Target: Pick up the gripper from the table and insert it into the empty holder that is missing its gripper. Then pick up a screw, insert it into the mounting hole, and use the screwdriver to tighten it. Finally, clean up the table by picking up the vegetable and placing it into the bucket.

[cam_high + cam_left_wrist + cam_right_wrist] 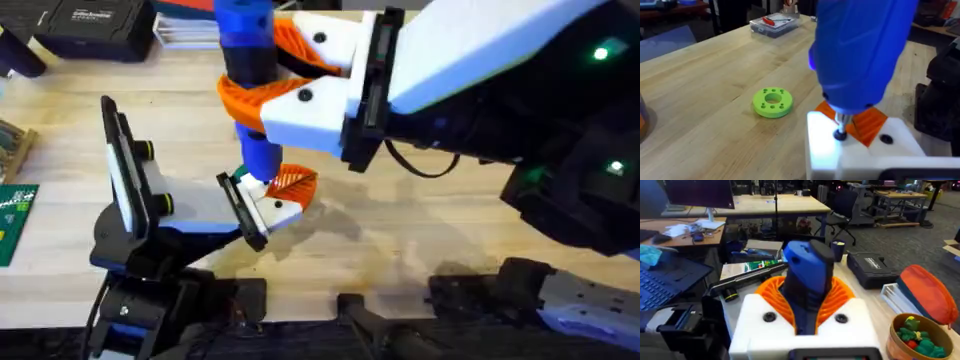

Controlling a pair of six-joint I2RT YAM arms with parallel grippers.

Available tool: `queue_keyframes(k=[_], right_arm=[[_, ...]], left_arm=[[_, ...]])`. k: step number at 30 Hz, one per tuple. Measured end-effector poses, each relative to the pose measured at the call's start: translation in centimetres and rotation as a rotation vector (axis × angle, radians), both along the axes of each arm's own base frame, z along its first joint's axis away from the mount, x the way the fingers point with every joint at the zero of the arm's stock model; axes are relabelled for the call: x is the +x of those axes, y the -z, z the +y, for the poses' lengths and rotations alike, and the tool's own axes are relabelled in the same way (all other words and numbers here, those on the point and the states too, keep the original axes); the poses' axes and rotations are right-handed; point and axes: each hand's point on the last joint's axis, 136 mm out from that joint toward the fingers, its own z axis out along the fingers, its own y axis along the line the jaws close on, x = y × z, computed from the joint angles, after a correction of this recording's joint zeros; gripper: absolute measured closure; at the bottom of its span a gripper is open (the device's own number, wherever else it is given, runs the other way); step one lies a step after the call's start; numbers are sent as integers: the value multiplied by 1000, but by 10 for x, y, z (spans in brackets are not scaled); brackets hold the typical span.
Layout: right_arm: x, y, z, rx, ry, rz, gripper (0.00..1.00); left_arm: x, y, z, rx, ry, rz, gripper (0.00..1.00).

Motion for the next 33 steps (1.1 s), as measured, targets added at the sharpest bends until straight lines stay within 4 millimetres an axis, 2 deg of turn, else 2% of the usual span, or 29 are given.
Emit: queue_keyframes(k=[28,33], right_arm=[[0,4,2,-13,-4,-6,861],[1,-1,3,8,-7,-24,863]], left_arm=[[-1,0,-1,-1,8,1,992],[-2,0,-1,0,10,-1,992]])
